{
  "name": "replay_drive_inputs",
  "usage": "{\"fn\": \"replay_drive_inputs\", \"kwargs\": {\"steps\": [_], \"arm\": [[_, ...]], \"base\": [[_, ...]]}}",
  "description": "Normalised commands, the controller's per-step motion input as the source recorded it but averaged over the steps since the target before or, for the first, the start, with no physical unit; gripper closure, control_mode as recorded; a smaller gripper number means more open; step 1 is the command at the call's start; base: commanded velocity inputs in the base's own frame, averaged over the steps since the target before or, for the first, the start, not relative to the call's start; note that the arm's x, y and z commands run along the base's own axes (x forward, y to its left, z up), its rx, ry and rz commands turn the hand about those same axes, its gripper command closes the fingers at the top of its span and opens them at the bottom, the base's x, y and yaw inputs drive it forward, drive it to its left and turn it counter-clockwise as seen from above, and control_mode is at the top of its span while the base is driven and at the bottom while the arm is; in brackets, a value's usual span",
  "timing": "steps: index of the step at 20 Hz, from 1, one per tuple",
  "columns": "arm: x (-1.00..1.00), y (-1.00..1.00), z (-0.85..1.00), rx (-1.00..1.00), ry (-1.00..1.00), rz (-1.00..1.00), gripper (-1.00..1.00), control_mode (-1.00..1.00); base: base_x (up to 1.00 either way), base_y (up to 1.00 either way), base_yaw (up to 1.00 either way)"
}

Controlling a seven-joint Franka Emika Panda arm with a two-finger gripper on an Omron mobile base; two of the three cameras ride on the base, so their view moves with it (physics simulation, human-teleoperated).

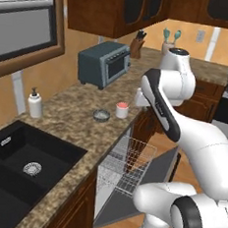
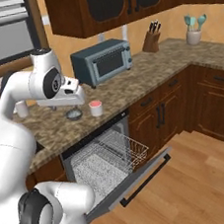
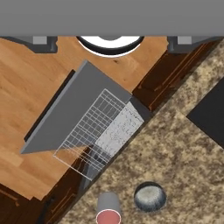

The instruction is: Pick up the cup and bowl from the counter, place them in the dishwasher, and close the dishwasher door.

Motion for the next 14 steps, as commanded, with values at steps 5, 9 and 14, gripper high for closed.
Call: {"fn": "replay_drive_inputs", "kwargs": {"steps": [5,9,14], "arm": [[0.00,0.00,0.00,0.00,0.00,0.00,-1.00,1.00],[0.03,0.00,-0.01,0.00,0.01,-0.05,-1.00,-1.00],[0.57,-0.03,-0.06,0.08,0.03,-0.10,-1.00,-1.00]], "base": [[0.00,0.17,-0.14],[0.00,0.02,-0.06],[0.00,0.00,0.00]]}}
